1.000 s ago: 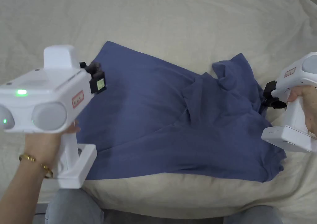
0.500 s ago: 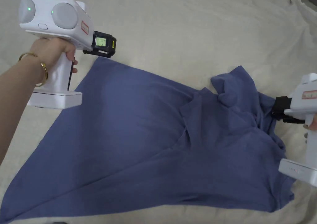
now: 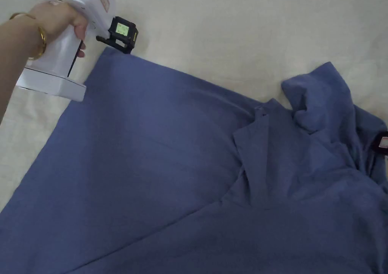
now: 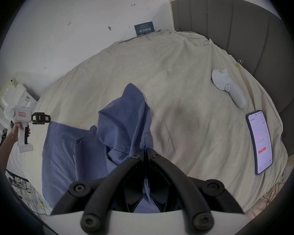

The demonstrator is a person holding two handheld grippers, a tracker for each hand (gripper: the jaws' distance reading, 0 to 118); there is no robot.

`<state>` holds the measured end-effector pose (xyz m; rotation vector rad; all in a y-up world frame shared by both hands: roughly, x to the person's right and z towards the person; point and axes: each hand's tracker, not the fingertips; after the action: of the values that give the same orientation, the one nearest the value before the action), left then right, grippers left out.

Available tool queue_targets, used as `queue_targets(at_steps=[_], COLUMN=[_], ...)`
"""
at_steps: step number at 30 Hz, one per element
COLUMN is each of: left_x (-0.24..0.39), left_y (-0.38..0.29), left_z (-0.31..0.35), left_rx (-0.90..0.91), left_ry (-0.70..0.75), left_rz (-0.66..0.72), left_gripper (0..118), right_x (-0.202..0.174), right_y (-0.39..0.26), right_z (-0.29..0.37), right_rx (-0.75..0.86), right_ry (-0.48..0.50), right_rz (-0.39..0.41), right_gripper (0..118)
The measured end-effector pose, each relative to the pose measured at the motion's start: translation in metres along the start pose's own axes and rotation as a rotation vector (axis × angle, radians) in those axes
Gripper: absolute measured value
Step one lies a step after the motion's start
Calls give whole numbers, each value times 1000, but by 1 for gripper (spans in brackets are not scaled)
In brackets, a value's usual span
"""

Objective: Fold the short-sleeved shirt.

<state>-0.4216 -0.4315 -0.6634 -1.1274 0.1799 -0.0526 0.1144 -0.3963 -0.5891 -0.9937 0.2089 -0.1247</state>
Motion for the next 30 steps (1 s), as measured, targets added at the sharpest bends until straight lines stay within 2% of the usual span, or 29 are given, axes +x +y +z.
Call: queue_targets(at_steps=[2, 6, 9, 10, 13, 14, 16, 19, 24, 30], left_x=[0, -1, -5, -6, -9, -9, -4, 5, 5, -6], left_y=[0, -4, -4, -4, -5, -7, -11, -12, -18, -29], left_z=[-6, -8, -7, -5, 0, 2, 6, 11, 54, 132], left_rx=[-15, -5, 7, 15, 30, 33, 26, 53, 178, 304], left_ry=[-11, -94, -89, -87, -79, -72, -101, -26, -19, -8], left_rz=[-3, 91, 77, 73, 76, 84, 80, 4, 83, 128], left_gripper=[85, 74, 64, 54, 4, 0, 0, 0, 0, 0], right_x=[0, -5, -6, -8, -15, -16, -21, -21, -19, -19], right_y=[0, -6, -9, -9, -8, -8, -7, -5, 0, 18], right_z=[-1, -7, -10, -11, -12, -12, -9, -6, 11, 50], right_rx=[3, 2, -7, -5, -6, -6, -5, 3, 28, 116], right_ry=[-4, -11, 3, 3, 0, 3, 0, -19, -41, -26], right_rz=[10, 58, 54, 54, 65, 65, 76, 78, 68, 0], right_gripper=[1, 1, 1, 1, 1, 1, 1, 1, 1, 1])
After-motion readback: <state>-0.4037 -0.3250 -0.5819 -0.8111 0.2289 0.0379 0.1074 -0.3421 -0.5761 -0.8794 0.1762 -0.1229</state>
